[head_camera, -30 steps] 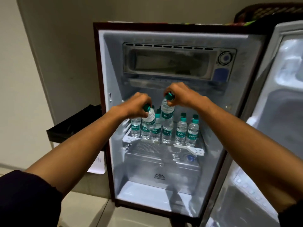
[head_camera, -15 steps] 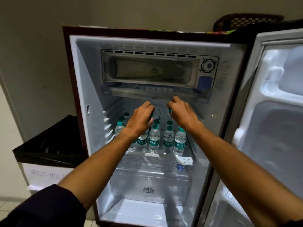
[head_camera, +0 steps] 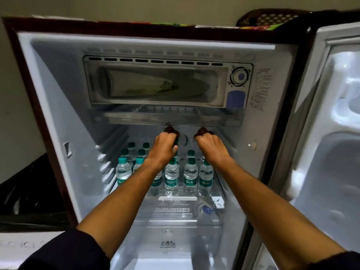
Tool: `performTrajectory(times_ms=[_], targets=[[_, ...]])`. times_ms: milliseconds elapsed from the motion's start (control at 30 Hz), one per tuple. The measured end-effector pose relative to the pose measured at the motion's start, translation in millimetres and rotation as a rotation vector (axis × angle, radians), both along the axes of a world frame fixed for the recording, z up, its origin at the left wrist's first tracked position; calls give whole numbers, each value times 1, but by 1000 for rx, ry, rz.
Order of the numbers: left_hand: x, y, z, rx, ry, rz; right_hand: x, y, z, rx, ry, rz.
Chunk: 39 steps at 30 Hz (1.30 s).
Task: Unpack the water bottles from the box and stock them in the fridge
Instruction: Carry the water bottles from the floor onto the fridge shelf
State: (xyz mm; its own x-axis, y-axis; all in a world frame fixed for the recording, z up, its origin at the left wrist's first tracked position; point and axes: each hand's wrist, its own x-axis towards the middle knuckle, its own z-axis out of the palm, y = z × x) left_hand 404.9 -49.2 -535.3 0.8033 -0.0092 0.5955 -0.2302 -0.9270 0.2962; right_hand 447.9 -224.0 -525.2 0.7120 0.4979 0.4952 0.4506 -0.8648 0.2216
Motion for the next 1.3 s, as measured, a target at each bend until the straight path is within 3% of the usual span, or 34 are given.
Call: performTrajectory(times_ms=[133,367,567,933,1300], targets=[[24,3,-7,-72,34,-35,30,-1,-16,78,57,6],[77,10,2,13,110,-38,91,9,-6,592,336,-39],[107,12,-4,92,112,-137,120,8,-16,814,428,-65],[149,-5,-24,196,300,-243,140,2,-31,261,530,-99],[161,-19,-39,216,404,-240,142,-4,-38,276,487,-148]])
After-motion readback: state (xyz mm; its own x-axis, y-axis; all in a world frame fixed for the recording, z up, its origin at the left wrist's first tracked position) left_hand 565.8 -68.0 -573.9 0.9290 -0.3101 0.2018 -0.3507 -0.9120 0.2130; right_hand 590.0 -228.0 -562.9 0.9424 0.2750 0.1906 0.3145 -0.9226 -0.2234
